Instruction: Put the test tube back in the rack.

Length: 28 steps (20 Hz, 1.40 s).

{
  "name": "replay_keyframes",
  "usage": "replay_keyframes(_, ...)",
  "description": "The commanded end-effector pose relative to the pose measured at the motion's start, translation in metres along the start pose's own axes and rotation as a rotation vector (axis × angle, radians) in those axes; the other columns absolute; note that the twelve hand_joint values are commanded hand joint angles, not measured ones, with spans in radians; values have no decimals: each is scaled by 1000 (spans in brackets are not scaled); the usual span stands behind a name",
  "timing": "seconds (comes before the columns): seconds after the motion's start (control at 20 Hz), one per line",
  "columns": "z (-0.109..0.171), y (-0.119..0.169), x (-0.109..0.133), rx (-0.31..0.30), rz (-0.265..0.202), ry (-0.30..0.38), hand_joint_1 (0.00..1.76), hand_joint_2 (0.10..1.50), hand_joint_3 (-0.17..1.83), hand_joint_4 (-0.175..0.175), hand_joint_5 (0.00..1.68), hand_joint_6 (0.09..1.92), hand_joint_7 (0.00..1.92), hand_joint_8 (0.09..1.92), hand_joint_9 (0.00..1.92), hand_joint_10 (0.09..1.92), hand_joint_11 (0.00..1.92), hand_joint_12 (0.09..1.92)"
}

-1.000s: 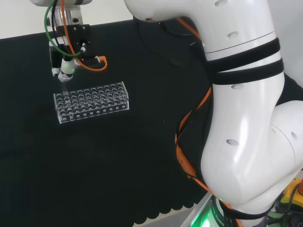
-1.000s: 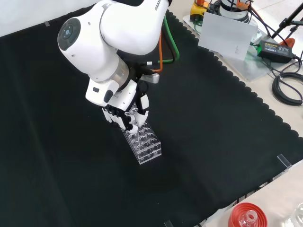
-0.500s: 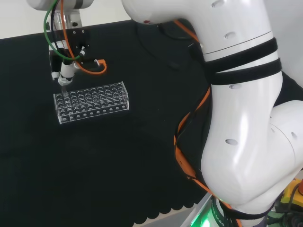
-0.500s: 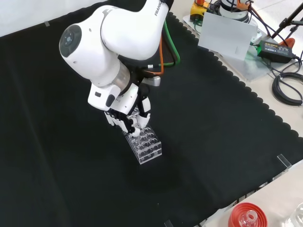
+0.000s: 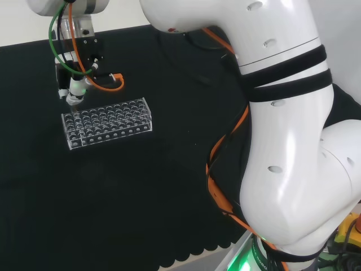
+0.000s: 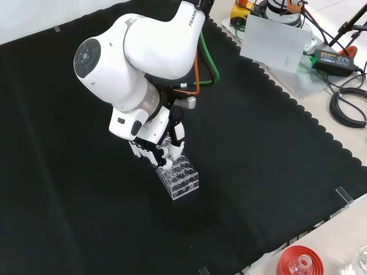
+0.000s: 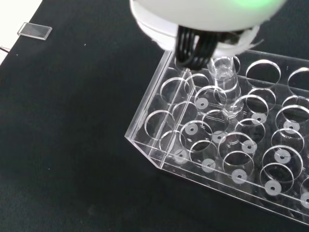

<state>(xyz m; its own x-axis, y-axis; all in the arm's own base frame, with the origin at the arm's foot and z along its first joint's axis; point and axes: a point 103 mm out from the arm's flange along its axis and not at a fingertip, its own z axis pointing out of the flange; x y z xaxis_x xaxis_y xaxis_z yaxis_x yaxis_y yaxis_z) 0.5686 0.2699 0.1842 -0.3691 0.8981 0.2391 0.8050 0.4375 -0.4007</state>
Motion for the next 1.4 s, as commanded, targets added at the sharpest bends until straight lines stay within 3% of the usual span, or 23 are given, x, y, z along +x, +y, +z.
replay_keyframes(0.05, 1, 0, -1, 19, -12, 9, 1434, 649, 620, -175, 1275, 399, 1377, 776, 1279, 609, 1055, 1128)
replay_keyframes(0.2, 4, 2, -2, 99, -34, 36, 1361, 656, 612, -175, 1266, 501, 1393, 616, 1375, 668, 969, 1206)
replay_keyframes(0.25, 5, 2, -3, 117, -39, 45, 1325, 607, 610, -175, 1161, 579, 1372, 592, 1371, 703, 901, 1254)
replay_keyframes(0.4, 4, 2, -3, 131, -48, 51, 1237, 473, 682, -112, 753, 828, 1123, 723, 1197, 846, 690, 1383)
replay_keyframes(0.5, 3, 2, -3, 127, -51, 52, 1206, 449, 693, -85, 628, 876, 1011, 792, 1120, 889, 619, 1424)
replay_keyframes(0.95, -5, -2, -5, 91, -48, 42, 1184, 445, 687, -56, 554, 866, 905, 835, 1033, 913, 537, 1454)
replay_keyframes(1.4, -69, -25, -17, -60, -45, 5, 1168, 444, 688, -30, 453, 815, 721, 897, 867, 967, 432, 1493)
